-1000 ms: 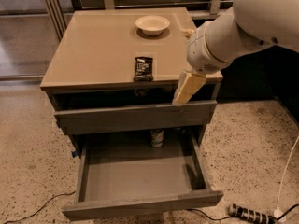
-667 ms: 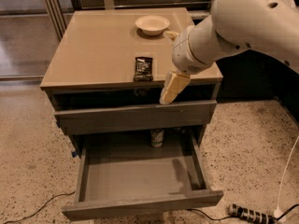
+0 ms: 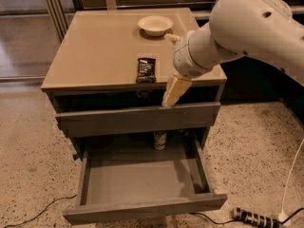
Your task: Place rxbar chocolate into middle drawer
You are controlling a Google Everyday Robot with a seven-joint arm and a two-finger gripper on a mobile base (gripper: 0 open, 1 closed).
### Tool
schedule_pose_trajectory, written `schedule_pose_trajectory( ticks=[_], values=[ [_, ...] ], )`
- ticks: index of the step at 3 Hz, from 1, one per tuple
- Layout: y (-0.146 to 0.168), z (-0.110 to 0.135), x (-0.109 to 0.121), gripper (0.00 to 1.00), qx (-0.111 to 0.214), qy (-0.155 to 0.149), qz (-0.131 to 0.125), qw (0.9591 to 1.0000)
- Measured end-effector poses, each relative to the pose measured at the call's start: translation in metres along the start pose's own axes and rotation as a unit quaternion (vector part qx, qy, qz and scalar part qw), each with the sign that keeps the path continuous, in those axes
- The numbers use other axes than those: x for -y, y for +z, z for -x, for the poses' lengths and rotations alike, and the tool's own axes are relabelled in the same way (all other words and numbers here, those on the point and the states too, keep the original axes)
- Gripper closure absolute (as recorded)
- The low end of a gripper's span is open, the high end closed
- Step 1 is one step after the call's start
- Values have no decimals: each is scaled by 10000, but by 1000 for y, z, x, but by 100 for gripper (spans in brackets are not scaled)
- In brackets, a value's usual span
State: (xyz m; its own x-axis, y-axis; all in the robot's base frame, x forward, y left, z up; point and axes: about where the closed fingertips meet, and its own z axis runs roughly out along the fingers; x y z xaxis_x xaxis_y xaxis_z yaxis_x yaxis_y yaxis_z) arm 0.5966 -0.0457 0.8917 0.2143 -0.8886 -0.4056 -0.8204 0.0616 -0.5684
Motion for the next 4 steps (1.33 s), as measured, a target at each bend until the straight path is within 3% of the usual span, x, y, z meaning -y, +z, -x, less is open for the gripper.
schedule_pose_trajectory(
  ticks=[2,4],
  values=[
    [37,0,10,0,-169,-380,326,9986],
    [64,1,15,0,-287,-529,536,9967]
  ],
)
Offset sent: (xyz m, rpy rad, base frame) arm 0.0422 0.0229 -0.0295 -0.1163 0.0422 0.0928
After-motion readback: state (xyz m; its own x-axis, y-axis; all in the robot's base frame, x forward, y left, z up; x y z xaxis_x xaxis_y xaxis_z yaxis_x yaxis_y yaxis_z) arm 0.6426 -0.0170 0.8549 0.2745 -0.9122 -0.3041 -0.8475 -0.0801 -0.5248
